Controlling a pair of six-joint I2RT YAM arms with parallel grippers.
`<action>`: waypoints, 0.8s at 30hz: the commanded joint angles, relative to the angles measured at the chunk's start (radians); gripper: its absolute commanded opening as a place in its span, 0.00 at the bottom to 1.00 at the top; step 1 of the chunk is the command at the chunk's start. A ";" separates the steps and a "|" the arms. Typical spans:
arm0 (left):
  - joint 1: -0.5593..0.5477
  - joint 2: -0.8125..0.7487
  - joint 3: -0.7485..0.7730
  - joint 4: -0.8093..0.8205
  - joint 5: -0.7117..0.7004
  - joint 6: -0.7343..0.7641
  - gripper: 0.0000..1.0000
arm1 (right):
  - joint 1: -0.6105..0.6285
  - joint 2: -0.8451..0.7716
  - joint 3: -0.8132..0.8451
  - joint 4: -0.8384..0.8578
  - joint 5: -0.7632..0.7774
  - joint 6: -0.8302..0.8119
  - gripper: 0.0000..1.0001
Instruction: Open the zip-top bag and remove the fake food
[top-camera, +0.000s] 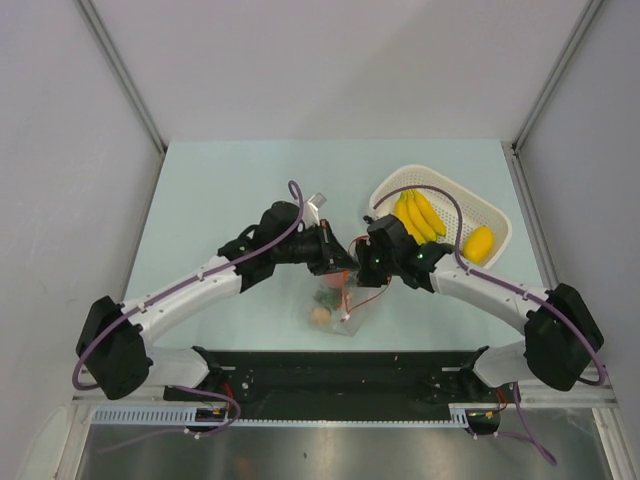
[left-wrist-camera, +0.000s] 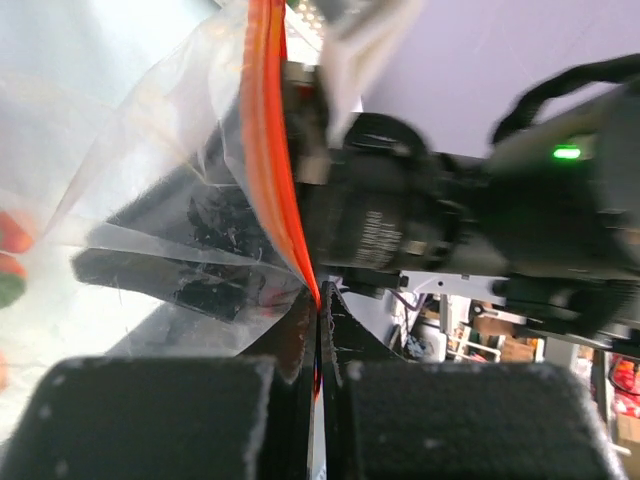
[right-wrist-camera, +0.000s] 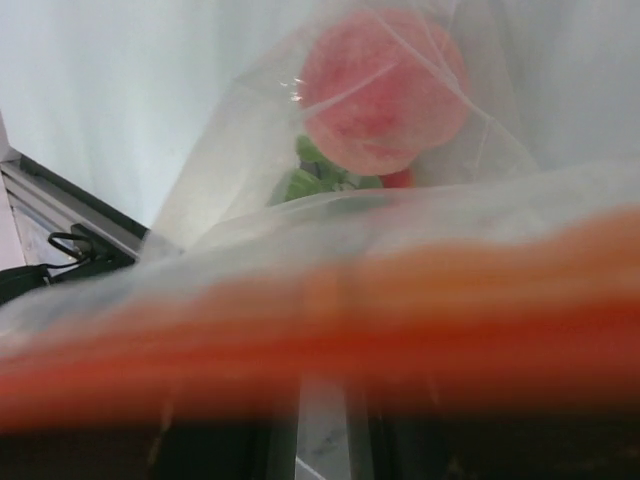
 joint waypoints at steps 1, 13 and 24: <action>-0.033 0.006 0.030 0.081 0.010 -0.049 0.00 | 0.003 0.010 -0.070 0.111 0.013 0.025 0.24; -0.062 0.046 0.004 0.106 -0.010 -0.060 0.00 | -0.016 0.097 -0.165 0.286 -0.067 0.020 0.37; -0.065 0.066 -0.056 0.133 0.013 -0.069 0.00 | 0.000 0.252 -0.179 0.364 -0.117 0.034 0.54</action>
